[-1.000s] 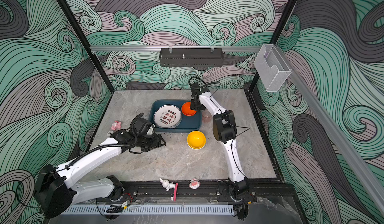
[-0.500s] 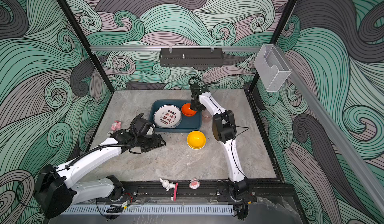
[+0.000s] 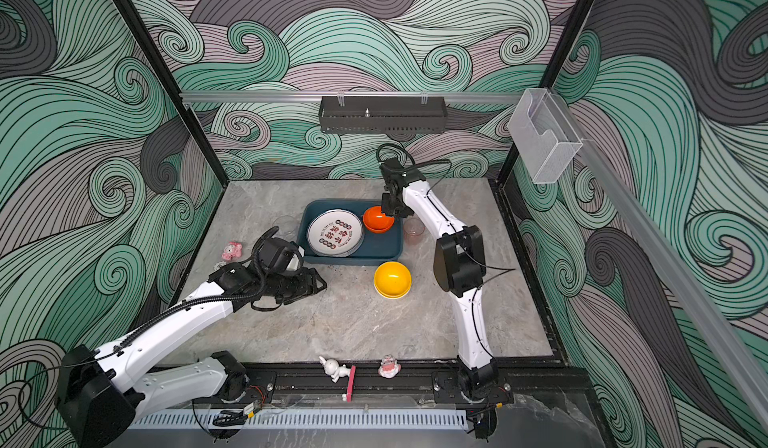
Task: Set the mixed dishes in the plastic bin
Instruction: 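Move the left gripper to the yellow bowl rim while right gripper withdraws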
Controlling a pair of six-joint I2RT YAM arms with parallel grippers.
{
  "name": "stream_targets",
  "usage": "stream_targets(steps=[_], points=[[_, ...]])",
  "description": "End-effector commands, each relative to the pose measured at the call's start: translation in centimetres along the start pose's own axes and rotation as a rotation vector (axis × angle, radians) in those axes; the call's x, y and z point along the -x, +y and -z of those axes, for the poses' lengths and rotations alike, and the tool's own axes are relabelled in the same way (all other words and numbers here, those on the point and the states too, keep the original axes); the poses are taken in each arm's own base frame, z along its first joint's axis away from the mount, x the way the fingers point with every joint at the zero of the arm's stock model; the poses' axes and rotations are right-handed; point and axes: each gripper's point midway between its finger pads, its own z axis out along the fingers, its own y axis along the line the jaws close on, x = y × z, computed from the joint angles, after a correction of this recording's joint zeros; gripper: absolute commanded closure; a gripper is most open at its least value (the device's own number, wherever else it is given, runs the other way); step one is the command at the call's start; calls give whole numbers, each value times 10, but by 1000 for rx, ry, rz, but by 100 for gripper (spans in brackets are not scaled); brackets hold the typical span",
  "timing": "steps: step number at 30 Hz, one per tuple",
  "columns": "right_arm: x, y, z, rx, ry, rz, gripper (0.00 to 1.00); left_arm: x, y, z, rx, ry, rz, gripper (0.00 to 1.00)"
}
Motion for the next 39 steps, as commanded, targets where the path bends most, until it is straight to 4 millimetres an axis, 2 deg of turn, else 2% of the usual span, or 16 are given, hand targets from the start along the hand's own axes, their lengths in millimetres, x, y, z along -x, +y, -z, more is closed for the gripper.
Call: stream_targets(steps=[1, 6, 11, 14, 20, 26, 29, 33, 39], points=[[-11, 2, 39, 4, -38, 44, 72, 10, -6, 13, -19, -59, -17, 34], [-43, 0, 72, 91, -51, 37, 72, 13, -14, 19, -25, -50, -38, 40], [-82, -6, 100, 186, -44, 33, 70, 14, -22, 13, -31, -10, -50, 47], [-111, -17, 109, 206, -22, 46, 70, 16, -29, 7, -37, 18, -71, 49], [-175, -42, 108, 238, 51, 34, 67, 17, -45, -14, -24, 142, -99, 54], [-216, -52, 109, 322, 88, -12, 64, 21, -64, -47, -1, 213, -144, 57], [-229, -56, 109, 339, 97, -23, 60, 21, -75, -59, 2, 234, -164, 57], [-240, -61, 103, 347, 111, -41, 60, 18, -91, -76, 21, 257, -201, 58], [-248, -65, 95, 359, 120, -53, 59, 14, -99, -105, 116, 297, -265, 60]])
